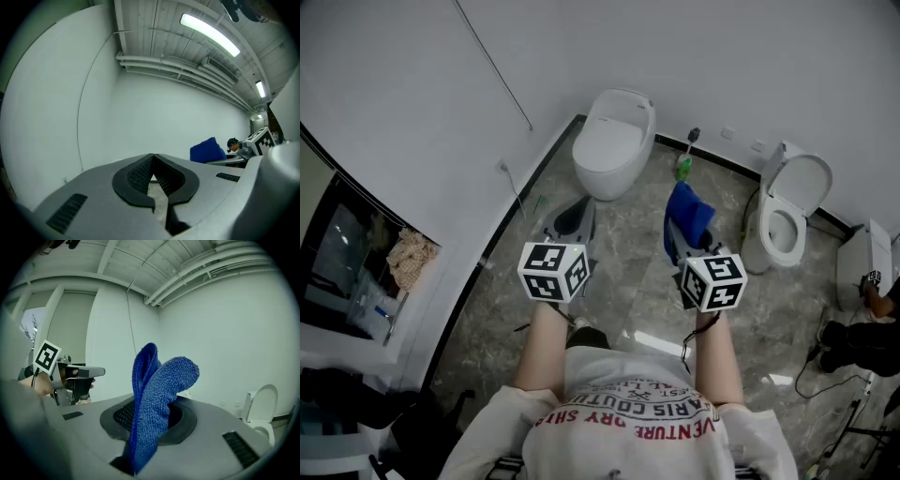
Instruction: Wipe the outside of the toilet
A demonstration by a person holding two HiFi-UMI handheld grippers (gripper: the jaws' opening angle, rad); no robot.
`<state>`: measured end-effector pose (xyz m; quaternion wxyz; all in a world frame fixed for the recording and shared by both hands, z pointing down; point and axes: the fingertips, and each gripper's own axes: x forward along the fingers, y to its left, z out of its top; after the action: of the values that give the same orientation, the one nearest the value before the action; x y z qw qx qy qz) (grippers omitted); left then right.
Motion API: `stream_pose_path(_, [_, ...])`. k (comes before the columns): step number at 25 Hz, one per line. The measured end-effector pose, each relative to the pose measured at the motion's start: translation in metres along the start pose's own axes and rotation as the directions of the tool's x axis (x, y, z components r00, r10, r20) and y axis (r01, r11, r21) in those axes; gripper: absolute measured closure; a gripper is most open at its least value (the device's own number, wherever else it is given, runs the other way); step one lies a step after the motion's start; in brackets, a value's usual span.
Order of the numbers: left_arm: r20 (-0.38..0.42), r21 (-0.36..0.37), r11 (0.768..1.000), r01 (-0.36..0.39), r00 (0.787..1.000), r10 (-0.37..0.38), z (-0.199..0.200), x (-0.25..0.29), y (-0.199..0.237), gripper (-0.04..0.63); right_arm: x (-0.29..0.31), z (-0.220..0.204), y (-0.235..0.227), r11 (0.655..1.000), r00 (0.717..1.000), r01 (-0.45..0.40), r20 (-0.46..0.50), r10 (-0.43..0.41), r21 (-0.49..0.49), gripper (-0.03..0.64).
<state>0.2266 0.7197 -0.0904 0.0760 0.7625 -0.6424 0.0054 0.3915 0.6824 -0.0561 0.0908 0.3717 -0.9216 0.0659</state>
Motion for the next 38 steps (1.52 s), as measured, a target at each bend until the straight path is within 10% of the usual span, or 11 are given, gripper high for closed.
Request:
stream_pose_path(23, [-0.061, -0.048, 0.999, -0.016, 0.998, 0.013, -0.034, 0.059, 0.033, 0.588, 0.051, -0.025, -0.043, 0.998, 0.998, 0.040, -0.045, -0.038, 0.040, 0.545])
stream_pose_path(38, [-0.060, -0.052, 0.999, -0.001, 0.998, -0.002, 0.019, 0.292, 0.222, 0.588, 0.310, 0.043, -0.147, 0.979, 0.991, 0.134, -0.043, -0.129, 0.156, 0.545])
